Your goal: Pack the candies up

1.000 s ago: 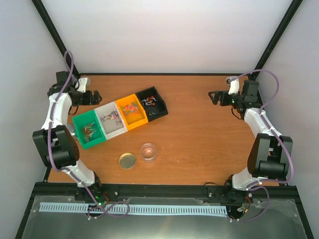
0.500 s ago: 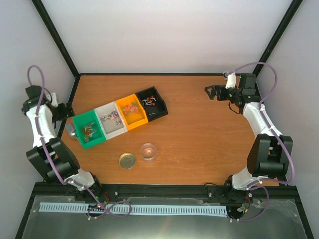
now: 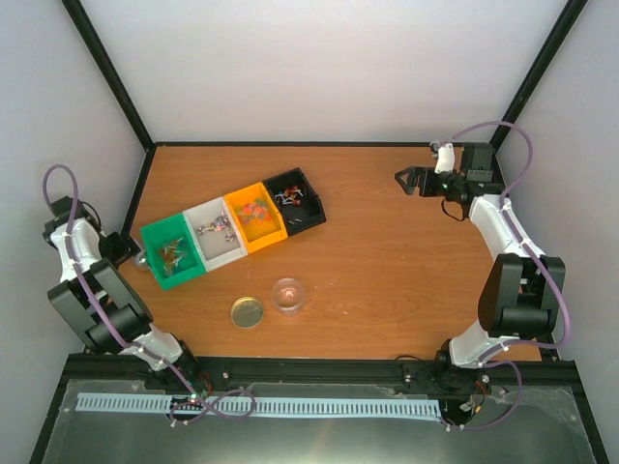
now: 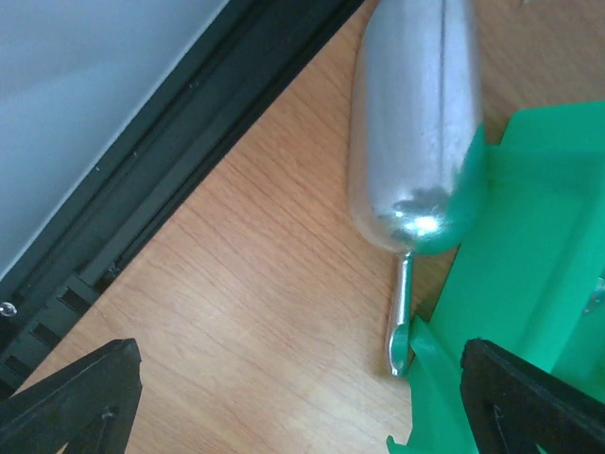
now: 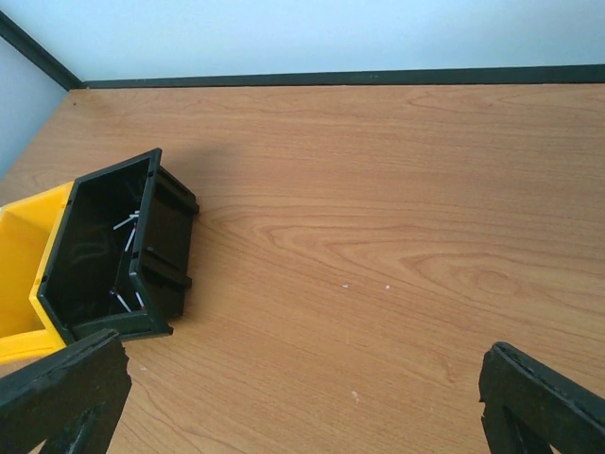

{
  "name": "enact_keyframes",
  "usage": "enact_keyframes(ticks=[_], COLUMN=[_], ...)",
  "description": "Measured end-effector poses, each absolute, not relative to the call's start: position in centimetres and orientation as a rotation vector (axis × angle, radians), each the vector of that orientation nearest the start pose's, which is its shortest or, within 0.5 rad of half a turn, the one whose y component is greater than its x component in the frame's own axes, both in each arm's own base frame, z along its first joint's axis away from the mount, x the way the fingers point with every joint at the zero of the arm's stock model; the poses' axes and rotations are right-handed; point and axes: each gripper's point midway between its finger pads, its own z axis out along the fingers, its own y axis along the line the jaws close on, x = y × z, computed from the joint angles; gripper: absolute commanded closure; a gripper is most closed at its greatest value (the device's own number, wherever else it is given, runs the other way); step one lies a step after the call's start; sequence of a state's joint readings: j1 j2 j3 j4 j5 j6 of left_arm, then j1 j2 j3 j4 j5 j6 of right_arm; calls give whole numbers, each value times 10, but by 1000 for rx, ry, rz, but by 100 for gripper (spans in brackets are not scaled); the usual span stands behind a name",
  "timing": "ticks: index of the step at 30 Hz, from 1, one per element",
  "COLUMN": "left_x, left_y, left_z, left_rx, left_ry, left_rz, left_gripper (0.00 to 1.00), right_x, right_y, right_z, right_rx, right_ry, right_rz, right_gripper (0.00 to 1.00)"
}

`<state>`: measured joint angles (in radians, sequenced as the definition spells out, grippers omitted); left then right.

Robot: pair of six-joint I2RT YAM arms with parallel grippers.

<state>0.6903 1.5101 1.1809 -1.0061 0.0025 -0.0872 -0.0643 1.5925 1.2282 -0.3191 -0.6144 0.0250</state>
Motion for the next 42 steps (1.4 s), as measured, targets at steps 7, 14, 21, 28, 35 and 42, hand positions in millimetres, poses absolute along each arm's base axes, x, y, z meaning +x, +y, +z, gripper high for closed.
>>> enact_keyframes(ticks=[7,14,21,28,35,42], left_x=[239,244,269,276,268,267], left_y=[197,185,174,169,168,172], left_z=[86,60,53,37,20,19], left_rx=[-1212,-1224,-1141,-1128,-1150,-1147], left_ry=[2703,2727,2711,2720,2762,2761], left_rz=[67,36,39,43,69,105], left_gripper=[18,26,39,48,59,82], right_x=[450,453,452,452,454,454], right_y=[71,71,71,71,71,71], right_z=[211,210,201,198,193,194], right_rx=[-227,-224,-213,-209,-204,-204], right_ry=[2183,2193,2224,2233,2246,2245], right_rz=[672,675,683,682,687,686], right_gripper=[0,0,0,0,0,0])
